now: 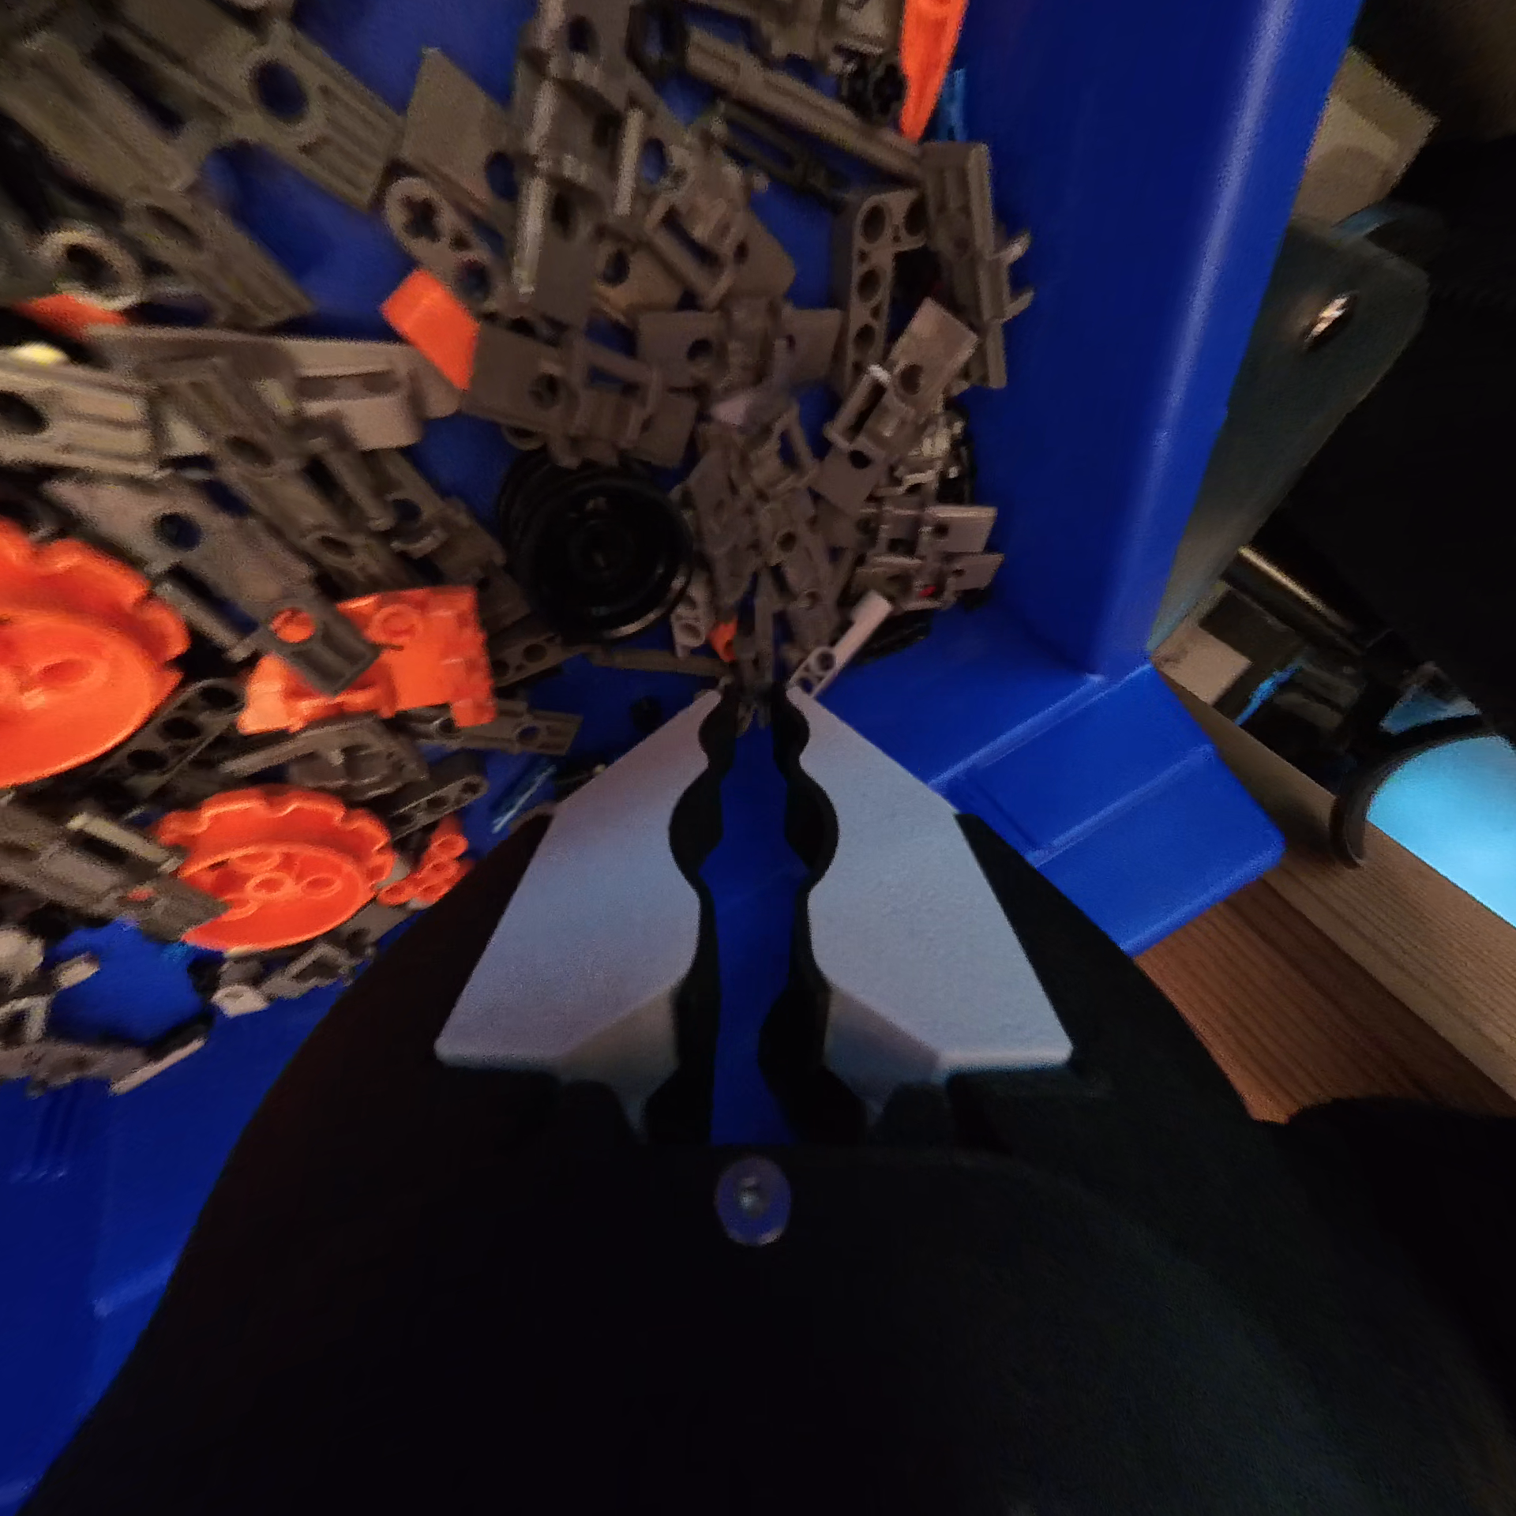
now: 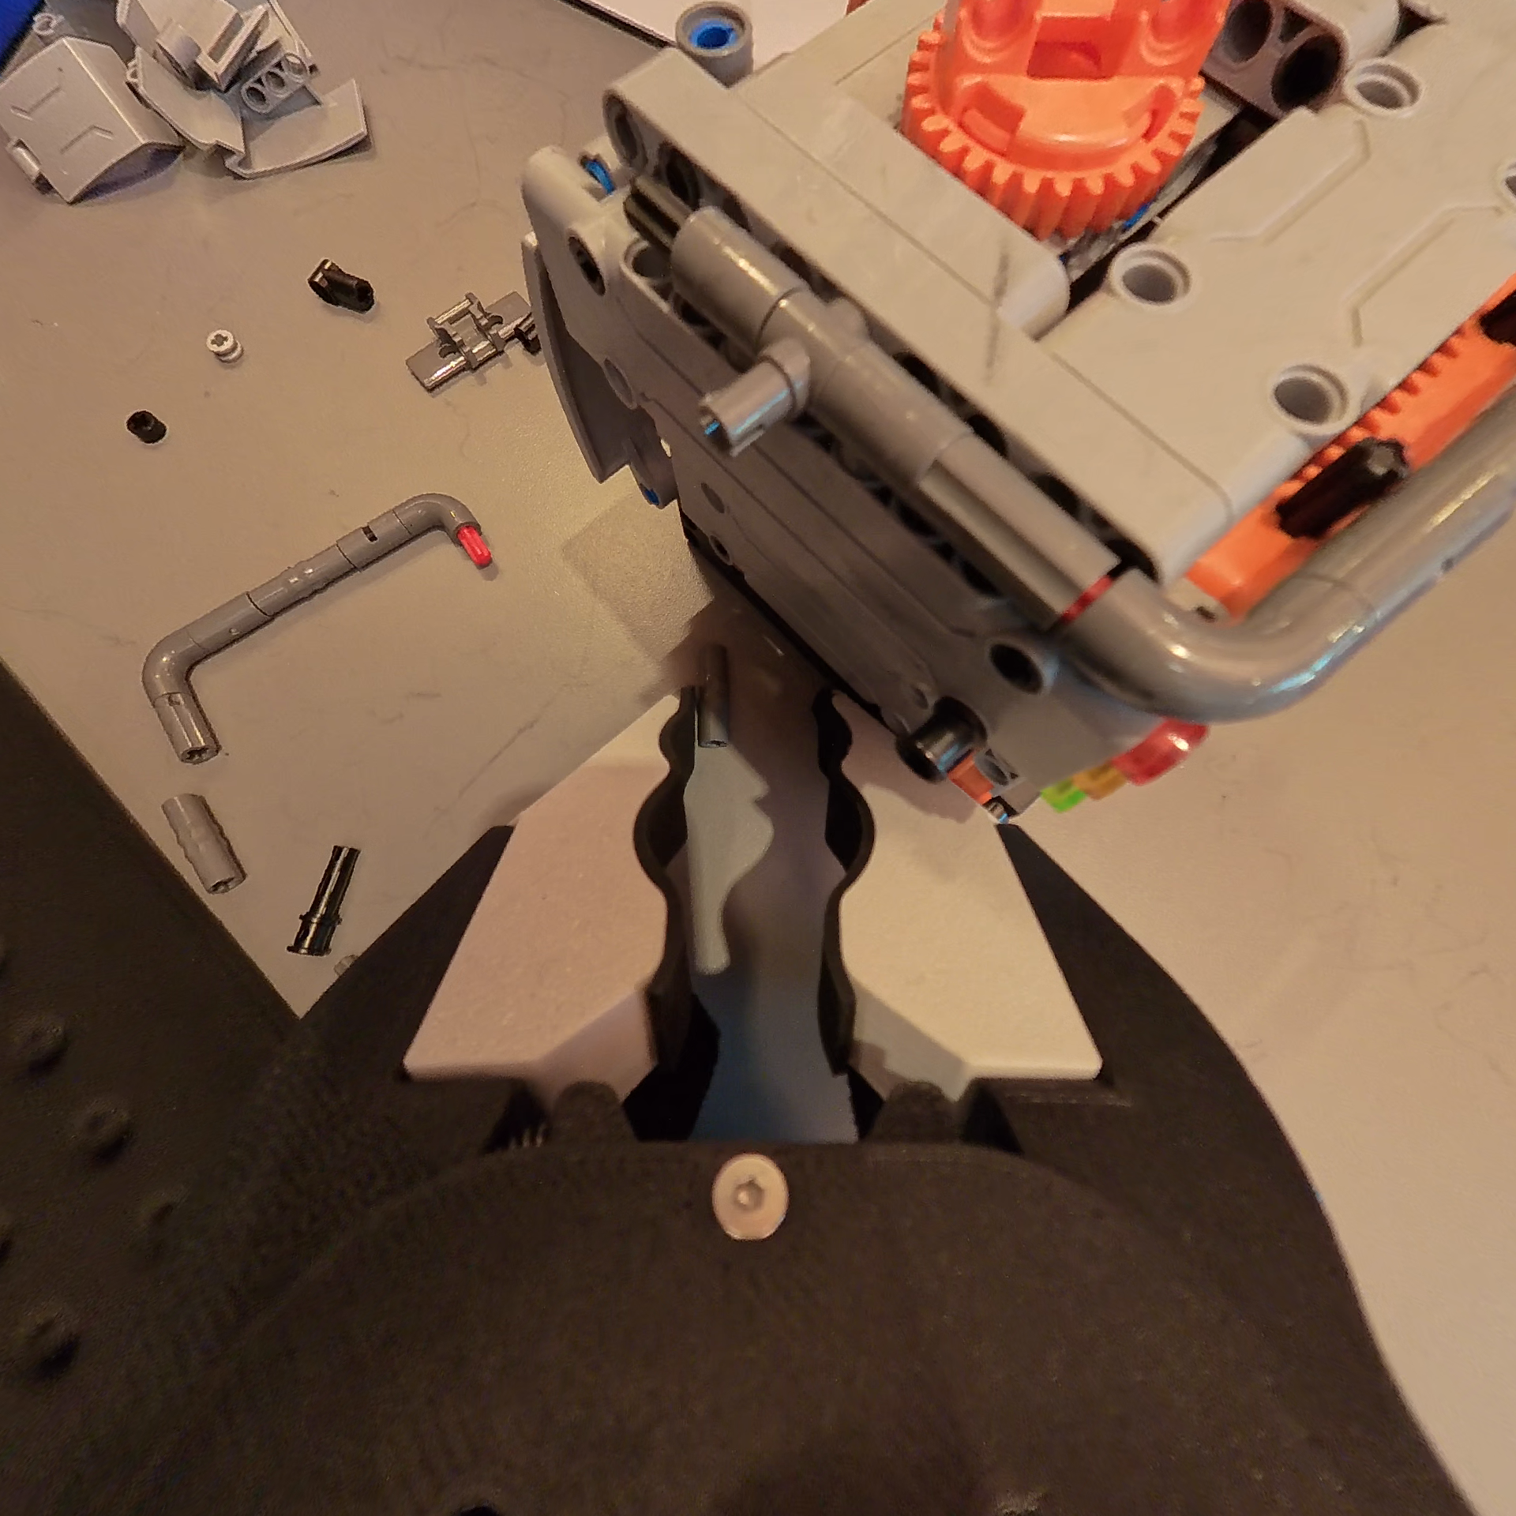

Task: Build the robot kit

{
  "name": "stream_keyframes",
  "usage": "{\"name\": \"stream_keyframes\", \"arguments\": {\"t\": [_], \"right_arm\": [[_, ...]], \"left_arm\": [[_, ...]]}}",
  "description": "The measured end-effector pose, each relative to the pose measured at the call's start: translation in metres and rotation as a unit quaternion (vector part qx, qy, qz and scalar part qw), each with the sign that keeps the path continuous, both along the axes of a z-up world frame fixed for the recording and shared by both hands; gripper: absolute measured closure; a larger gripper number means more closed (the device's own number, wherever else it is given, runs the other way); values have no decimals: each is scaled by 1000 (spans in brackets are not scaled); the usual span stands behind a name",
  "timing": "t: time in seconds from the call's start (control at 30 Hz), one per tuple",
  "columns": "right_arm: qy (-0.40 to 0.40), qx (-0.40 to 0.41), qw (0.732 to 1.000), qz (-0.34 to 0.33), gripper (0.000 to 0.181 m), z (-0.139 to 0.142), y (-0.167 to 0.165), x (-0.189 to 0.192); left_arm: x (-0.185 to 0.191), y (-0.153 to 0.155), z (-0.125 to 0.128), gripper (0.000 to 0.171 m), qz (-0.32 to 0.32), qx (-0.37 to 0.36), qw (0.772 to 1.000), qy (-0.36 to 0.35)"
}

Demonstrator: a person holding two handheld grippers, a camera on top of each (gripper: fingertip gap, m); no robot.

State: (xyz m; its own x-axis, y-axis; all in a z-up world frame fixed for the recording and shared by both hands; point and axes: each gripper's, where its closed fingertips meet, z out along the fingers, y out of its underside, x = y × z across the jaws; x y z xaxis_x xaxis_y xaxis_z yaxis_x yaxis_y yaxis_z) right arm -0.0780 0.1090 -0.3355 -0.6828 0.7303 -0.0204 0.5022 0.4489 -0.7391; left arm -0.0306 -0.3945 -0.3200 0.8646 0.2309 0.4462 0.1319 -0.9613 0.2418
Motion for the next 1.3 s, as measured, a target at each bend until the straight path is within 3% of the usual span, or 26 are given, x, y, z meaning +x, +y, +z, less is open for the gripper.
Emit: {"name": "stream_keyframes", "arguments": {"t": [0.23, 0.3, 0.43, 0.6, 0.77, 0.83, 0.93, 1.23, 1.3], "right_arm": [[0, 0, 1000, 0, 154, 0, 0, 0], [0, 0, 1000, 0, 154, 0, 0, 0], [0, 0, 1000, 0, 154, 0, 0, 0], [0, 0, 1000, 0, 154, 0, 0, 0], [0, 0, 1000, 0, 154, 0, 0, 0], [0, 0, 1000, 0, 154, 0, 0, 0], [0, 0, 1000, 0, 154, 0, 0, 0], [0, 0, 1000, 0, 154, 0, 0, 0], [0, 0, 1000, 0, 154, 0, 0, 0]], "left_arm": [[-46, -15, 12, 164, 62, -4, 996, 71], [-47, -14, 19, 153, 73, 7, 995, 66], [-22, -11, 24, 139, 47, 11, 999, 18], [6, 0, 14, 138, 12, 9, 999, -29], [18, 2, 2, 149, -6, -5, 999, -49], [21, 3, 1, 167, -12, -7, 998, -56], [21, 4, 3, 169, -19, -1, 998, -57], [-41, -13, 19, 168, 59, 9, 997, 57], [-48, -14, 22, 153, 71, 15, 995, 69]]}}
